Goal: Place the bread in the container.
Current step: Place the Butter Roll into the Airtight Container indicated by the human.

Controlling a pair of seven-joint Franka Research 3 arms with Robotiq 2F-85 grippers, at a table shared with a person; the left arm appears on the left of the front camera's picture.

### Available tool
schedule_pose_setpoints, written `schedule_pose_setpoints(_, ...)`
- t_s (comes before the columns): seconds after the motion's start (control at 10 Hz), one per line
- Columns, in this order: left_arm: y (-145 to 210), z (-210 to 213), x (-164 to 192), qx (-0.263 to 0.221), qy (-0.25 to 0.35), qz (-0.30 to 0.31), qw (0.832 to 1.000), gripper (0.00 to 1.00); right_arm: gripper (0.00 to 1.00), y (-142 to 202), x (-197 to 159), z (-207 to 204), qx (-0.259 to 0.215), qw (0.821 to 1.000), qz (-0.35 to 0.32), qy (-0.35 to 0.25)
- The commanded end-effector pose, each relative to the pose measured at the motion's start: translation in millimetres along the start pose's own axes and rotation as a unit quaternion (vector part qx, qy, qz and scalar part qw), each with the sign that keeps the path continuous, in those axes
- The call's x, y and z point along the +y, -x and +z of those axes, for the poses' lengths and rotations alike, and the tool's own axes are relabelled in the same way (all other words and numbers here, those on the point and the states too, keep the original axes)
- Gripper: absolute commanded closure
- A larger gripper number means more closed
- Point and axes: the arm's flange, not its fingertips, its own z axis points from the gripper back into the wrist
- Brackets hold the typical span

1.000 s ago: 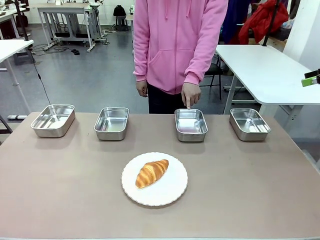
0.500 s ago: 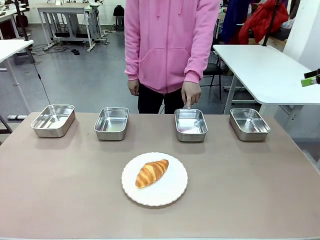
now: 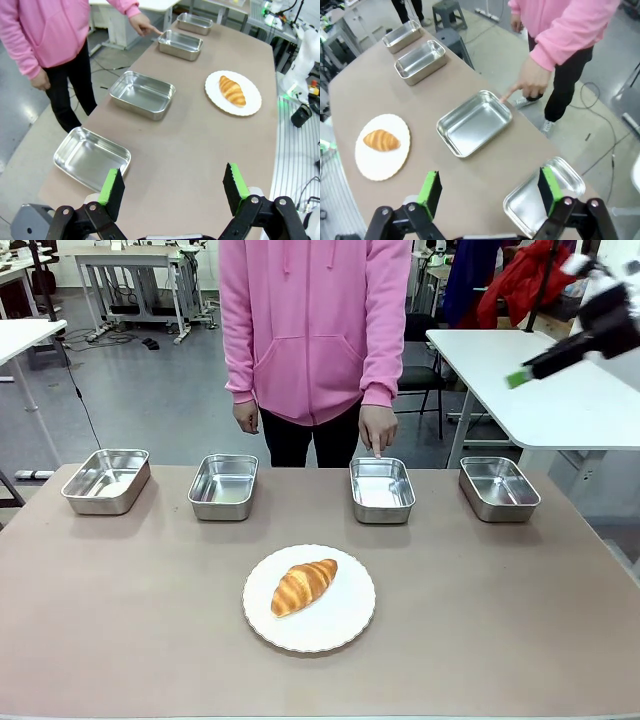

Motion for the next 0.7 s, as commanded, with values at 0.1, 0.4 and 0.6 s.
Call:
schedule_pose_setpoints(0.1, 0.6, 2.2, -0.8, -0.002, -0.002, -0.008, 1.0, 0.0, 0.0, -25.1, 63.5, -57.9, 0.063, 0.998, 0.002, -0.026)
schedule_pose_setpoints(0.4, 0.6, 2.2, -0.8, -0.002, -0.002, -0.008, 1.0, 0.0, 0.0, -29.0, 126.2, -123.7, 0.126, 0.99, 0.022, -0.065)
schedule_pose_setpoints(0.6, 0.6, 2.2, -0.8, -0.002, -0.002, -0.008, 1.0, 0.0, 0.0, -20.9, 134.1, -119.4, 0.137, 0.985, 0.04, -0.099)
